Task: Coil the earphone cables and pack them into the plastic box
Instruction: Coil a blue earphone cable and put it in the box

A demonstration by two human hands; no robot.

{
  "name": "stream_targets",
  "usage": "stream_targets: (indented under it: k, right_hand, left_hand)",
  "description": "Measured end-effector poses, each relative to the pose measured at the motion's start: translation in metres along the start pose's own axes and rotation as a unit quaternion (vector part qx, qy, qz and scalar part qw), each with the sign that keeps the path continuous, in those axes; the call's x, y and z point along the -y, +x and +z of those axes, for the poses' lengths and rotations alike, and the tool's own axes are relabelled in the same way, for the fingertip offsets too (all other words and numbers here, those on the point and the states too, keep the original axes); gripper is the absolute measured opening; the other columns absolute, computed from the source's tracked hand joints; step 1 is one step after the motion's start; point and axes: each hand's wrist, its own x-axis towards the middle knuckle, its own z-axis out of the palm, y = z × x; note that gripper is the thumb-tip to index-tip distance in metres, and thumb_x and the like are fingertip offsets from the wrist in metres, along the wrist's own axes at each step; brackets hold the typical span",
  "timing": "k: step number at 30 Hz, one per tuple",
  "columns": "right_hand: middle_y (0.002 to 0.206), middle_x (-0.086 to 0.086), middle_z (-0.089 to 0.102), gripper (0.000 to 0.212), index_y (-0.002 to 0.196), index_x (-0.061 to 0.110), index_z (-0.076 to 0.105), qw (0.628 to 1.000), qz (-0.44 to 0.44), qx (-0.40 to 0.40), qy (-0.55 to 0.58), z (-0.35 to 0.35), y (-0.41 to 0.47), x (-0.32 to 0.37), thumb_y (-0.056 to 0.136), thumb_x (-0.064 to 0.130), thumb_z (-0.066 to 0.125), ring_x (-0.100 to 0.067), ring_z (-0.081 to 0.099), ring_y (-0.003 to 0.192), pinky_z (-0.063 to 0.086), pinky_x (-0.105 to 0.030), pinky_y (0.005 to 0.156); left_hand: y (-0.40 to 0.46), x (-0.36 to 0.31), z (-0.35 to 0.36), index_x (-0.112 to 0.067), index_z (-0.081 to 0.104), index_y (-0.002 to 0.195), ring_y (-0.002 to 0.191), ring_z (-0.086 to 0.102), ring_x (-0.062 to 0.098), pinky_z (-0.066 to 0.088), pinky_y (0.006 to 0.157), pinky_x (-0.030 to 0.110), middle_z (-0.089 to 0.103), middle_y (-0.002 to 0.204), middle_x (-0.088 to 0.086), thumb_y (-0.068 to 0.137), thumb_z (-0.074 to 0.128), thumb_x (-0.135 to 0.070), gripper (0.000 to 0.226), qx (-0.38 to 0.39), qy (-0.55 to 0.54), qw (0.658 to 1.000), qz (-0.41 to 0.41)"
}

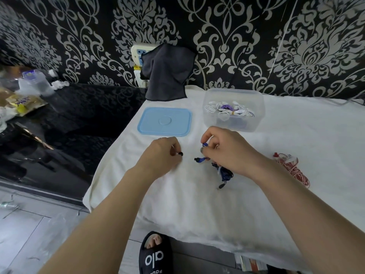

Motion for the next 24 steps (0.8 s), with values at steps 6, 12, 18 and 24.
stream_targets:
  k: [6,12,18,24]
  right_hand:
    - [0.071,0.005,0.074,0.002,0.091,0.018,0.057,1.000,-0.001,-0.016,0.005,-0.001,0.006,-0.003,0.092,0.017,0.058,-0.003,0.060,0.053,0.056,-0.033,0.065]
    - [0.087,0.001,0.069,0.008,0.092,0.020,0.065,0.998,0.002,-0.022,0.051,-0.002,0.009,0.001,0.095,0.017,0.059,-0.016,0.070,0.054,0.056,-0.032,0.064]
    - [0.092,-0.007,0.074,0.014,0.102,0.013,0.071,0.976,0.049,-0.024,0.210,-0.014,0.009,0.003,0.096,0.008,0.059,-0.023,0.070,0.056,0.055,-0.025,0.066]
    - [0.091,-0.010,0.075,0.014,0.103,0.013,0.071,0.975,0.046,-0.013,0.219,-0.015,0.007,0.007,0.097,0.009,0.059,-0.028,0.070,0.058,0.057,-0.036,0.073]
  left_hand:
    - [0.004,-0.003,0.000,-0.019,0.059,0.082,0.070,0.057,0.014,0.040,0.060,0.021,0.065,0.085,-0.003,0.088,0.069,-0.016,0.012,-0.004,-0.002,0.999,0.032]
    - [0.005,-0.021,-0.006,-0.016,0.060,0.081,0.061,0.059,0.011,0.046,0.053,0.021,0.067,0.083,-0.007,0.089,0.071,-0.015,0.014,-0.030,-0.089,0.994,0.064]
    - [-0.001,-0.036,-0.014,-0.022,0.061,0.082,0.059,0.055,0.007,0.049,0.056,0.032,0.068,0.081,-0.010,0.090,0.072,-0.020,0.014,0.007,-0.179,0.982,0.064]
    - [0.000,-0.042,-0.017,-0.021,0.064,0.084,0.061,0.056,0.010,0.053,0.060,0.044,0.072,0.083,-0.006,0.089,0.074,-0.020,0.011,-0.001,-0.214,0.975,0.061]
